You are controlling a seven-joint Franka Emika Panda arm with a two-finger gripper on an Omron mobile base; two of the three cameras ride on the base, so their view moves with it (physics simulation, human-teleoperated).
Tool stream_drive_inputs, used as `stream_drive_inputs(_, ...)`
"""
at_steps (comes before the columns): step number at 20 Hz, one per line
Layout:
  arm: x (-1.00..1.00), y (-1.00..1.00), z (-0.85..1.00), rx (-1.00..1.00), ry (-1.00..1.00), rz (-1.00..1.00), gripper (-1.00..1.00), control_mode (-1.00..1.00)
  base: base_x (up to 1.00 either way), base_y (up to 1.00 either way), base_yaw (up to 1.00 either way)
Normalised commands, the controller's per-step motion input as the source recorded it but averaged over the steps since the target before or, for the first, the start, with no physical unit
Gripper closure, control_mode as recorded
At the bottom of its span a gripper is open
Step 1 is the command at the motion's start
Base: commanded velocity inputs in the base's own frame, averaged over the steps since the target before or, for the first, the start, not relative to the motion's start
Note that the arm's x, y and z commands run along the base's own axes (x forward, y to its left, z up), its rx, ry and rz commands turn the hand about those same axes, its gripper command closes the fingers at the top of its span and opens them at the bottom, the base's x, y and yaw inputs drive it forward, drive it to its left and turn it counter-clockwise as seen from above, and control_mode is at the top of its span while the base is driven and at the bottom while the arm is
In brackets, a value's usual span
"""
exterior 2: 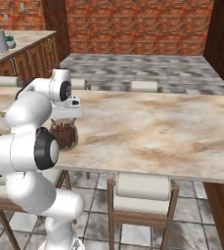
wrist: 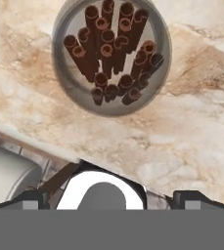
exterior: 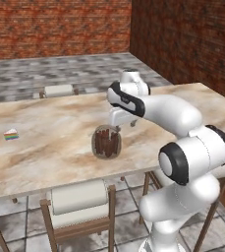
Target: Pick the jar and jar from the dining table and place them in the open cabinet. Close the cabinet after placing the objects.
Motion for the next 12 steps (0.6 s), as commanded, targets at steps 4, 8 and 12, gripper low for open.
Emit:
stream_drive_inputs(4, 0.26, 0.06, -0.20, 0.00, 0.00, 0.00, -1.00, -1.00, 0.00, 0.00, 0.00)
stream_drive_inputs(8, 0.16, 0.01, -0.17, 0.00, 0.00, 0.00, -1.00, -1.00, 0.00, 0.00, 0.00)
stream_drive_inputs(12, 0.14, 0.00, -0.16, 0.00, 0.00, 0.00, -1.00, -1.00, 0.00, 0.00, 0.00)
